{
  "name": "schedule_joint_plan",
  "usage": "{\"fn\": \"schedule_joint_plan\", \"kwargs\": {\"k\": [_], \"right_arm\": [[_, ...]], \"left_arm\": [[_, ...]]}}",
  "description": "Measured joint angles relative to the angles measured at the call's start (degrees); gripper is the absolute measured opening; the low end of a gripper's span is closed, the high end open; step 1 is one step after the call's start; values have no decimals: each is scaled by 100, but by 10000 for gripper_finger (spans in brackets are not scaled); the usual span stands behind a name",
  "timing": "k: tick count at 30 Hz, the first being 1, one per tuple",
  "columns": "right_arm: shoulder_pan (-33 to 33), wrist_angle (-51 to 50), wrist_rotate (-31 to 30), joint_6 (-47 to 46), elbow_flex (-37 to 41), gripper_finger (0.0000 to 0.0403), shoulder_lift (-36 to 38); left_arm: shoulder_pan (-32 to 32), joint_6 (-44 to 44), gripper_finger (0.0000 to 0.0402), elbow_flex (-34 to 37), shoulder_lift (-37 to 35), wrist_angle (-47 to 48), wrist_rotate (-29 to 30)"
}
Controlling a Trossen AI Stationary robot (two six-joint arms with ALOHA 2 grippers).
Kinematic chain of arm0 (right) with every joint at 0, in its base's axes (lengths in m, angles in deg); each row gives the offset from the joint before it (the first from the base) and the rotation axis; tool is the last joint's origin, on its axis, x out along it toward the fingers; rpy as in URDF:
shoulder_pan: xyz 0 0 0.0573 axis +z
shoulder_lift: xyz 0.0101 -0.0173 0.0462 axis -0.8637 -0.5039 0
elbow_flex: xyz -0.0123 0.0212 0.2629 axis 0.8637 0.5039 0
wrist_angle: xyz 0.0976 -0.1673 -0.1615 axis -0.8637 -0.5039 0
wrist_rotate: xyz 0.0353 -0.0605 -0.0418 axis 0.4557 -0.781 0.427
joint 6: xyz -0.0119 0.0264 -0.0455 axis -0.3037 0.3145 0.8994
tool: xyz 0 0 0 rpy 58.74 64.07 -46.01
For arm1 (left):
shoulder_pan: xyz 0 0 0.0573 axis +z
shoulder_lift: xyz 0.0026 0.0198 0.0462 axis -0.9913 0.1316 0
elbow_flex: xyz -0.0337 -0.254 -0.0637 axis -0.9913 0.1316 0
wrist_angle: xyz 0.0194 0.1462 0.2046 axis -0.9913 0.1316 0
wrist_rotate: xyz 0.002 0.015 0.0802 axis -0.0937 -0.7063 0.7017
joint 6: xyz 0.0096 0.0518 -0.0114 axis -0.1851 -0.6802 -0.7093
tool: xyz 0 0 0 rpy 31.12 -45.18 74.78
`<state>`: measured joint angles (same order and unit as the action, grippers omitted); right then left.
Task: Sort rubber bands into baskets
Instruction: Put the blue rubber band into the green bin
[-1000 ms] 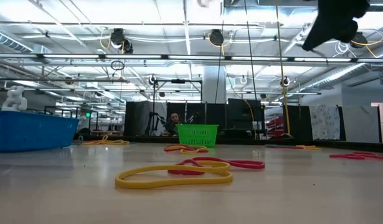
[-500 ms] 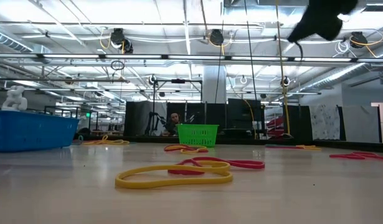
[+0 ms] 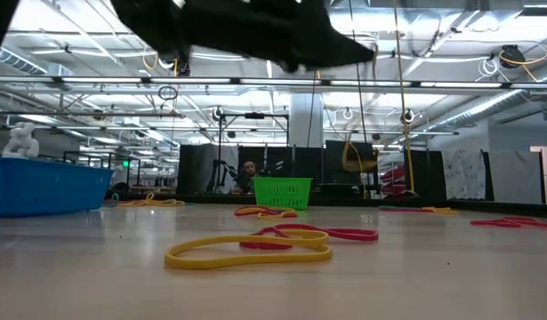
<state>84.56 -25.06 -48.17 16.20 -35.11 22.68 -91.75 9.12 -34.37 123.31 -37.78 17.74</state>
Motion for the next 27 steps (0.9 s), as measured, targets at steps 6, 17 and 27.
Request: {"fn": "schedule_joint_plan", "kwargs": {"k": [6, 17, 27], "right_arm": [[-11, 54, -3, 253, -69, 0, 0], [-90, -27, 43, 247, -69, 0, 0], [-74, -80, 331, 189, -69, 0, 0]], "left_arm": [[241, 567, 0, -1084, 1135, -252, -653], [281, 414, 17, -3039, 2174, 1838, -933], [318, 228, 132, -3514, 2131, 4381, -818]]}}
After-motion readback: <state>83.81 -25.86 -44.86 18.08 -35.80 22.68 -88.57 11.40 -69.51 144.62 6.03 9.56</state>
